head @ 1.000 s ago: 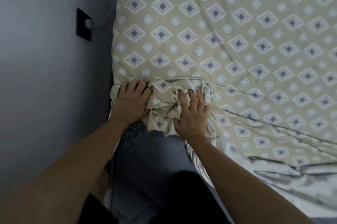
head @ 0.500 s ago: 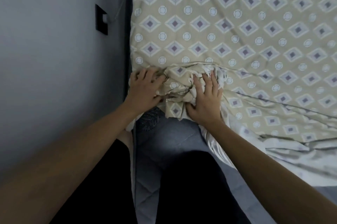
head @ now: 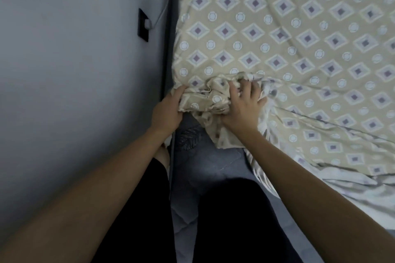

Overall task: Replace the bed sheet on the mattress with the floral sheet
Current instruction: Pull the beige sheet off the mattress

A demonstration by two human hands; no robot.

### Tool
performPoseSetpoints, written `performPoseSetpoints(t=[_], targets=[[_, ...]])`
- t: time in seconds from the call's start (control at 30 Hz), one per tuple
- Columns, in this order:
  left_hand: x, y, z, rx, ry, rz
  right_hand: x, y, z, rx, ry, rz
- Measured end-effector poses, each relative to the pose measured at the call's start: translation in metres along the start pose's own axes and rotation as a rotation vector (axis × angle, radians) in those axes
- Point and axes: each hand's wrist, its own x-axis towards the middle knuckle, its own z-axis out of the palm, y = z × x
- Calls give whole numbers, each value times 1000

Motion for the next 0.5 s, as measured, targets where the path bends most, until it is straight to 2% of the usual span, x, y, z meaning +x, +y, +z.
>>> performPoseSetpoints(t=[0.17, 0.37, 0.43, 0.5], targets=[[23, 17, -25, 224, 162, 126, 36, 18, -14, 8, 249, -71], [127, 86, -95, 256, 386, 296, 103, 38, -93, 128, 533, -31], [159, 113, -120, 276, 425, 320, 132, 45, -127, 127, 582, 4], [179, 129, -134, 275, 437, 327, 151, 50, -147, 73, 551, 39]])
